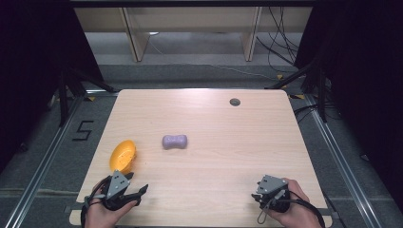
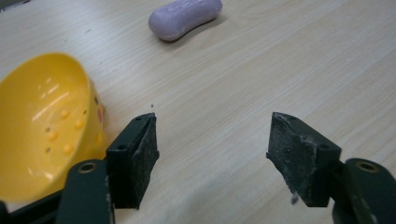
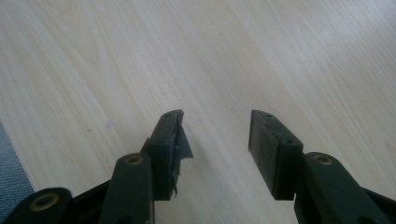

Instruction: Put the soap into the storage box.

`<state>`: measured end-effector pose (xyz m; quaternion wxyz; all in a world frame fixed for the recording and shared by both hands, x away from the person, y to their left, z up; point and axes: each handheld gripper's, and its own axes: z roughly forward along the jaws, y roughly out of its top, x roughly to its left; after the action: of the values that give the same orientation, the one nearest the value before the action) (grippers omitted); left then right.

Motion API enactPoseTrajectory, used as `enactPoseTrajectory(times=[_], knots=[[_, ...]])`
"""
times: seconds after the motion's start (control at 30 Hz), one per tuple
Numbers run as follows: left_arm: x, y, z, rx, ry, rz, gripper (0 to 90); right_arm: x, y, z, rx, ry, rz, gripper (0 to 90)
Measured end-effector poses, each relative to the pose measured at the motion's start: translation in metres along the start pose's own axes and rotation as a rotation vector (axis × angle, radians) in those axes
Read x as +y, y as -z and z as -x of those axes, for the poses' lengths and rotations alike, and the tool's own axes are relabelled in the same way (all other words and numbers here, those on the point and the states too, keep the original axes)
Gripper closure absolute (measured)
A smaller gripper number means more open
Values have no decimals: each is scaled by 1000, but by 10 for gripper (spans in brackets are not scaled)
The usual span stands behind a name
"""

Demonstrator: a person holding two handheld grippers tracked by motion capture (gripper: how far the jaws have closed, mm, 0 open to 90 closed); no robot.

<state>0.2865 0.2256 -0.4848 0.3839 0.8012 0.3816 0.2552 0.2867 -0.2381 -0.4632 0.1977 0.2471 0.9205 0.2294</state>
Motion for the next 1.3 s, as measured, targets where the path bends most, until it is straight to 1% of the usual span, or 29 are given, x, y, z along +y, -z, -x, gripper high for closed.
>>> enactPoseTrajectory(times=[0.03, 0.07, 0.1, 0.13, 0.23, 0.27, 0.3, 0.33, 0.37, 0.47, 0.5, 0.53, 0.57, 0.6, 0.63, 0.67, 0.7, 0.73, 0.77, 0.8, 0.83, 0.9, 0.93, 0.97, 1.0, 1.1, 1.17, 1.23, 1.3], knots=[[0, 0, 0, 0, 0, 0, 338, 0, 0, 1, -3, 1, 6, 550], [9, -4, 1, -15, -49, -39, 341, 0, 0, 0, 0, -4, 6, 550], [9, -4, 1, -15, -49, -39, 343, 0, 0, 0, 0, -4, 6, 550], [17, -6, -2, -38, -101, -82, 343, 0, 0, 0, 7, -8, 4, 550], [34, -19, -4, -83, -103, -121, 335, 0, 0, 1, 19, -23, 0, 550], [44, -26, -6, -99, -126, -144, 327, 0, -1, 1, 21, -19, 2, 548], [44, -26, -6, -99, -126, -144, 320, 0, -1, 1, 17, -17, 1, 548], [51, -31, -10, -114, -167, -152, 311, 0, -1, 1, 18, -17, 1, 548], [57, -35, -12, -133, -186, -177, 311, 0, -1, 1, 18, -17, 1, 548], [76, -51, -16, -162, -197, -179, 291, -1, -1, 2, 6, -11, 11, 547], [83, -58, -18, -172, -211, -183, 288, -1, -1, 0, 16, -27, 8, 547], [83, -58, -18, -172, -211, -183, 283, -1, -1, 0, 16, -27, 8, 547], [88, -65, -18, -193, -198, -204, 283, -1, 0, 0, 11, -23, 9, 547], [95, -73, -21, -198, -222, -229, 270, -1, -2, 2, 5, 0, 27, 548], [95, -73, -21, -198, -222, -229, 264, -1, -2, 2, 5, 0, 27, 548], [102, -83, -25, -212, -234, -243, 259, 0, -1, 2, 9, 8, 20, 547], [102, -83, -25, -212, -234, -243, 258, 0, -1, 2, 9, 8, 20, 547], [107, -93, -29, -217, -235, -267, 261, -1, -2, 3, 17, 8, 22, 547], [107, -93, -29, -217, -235, -267, 264, -1, -2, 3, 17, 8, 22, 547], [110, -99, -32, -227, -240, -276, 264, -1, -2, 2, 22, -3, 16, 548], [112, -104, -33, -232, -231, -276, 263, -1, -1, 2, 18, -6, 14, 547], [116, -114, -37, -235, -225, -285, 264, -1, -2, 3, 16, 1, 17, 547], [118, -121, -39, -228, -218, -278, 267, -1, -1, 2, 13, -31, 10, 547], [118, -121, -39, -228, -218, -278, 268, -1, -1, 2, 13, -31, 10, 547], [123, -127, -41, -228, -226, -287, 267, -1, -2, 4, 12, 0, 22, 547], [126, -134, -42, -230, -233, -282, 262, -2, -2, 4, 20, -13, 15, 547], [130, -143, -44, -223, -236, -283, 261, -2, -1, 4, 7, -18, 19, 547], [131, -146, -45, -219, -236, -288, 261, -2, -1, 4, 7, -18, 19, 547], [135, -153, -48, -221, -254, -310, 260, -2, -1, 4, 7, -18, 18, 547]])
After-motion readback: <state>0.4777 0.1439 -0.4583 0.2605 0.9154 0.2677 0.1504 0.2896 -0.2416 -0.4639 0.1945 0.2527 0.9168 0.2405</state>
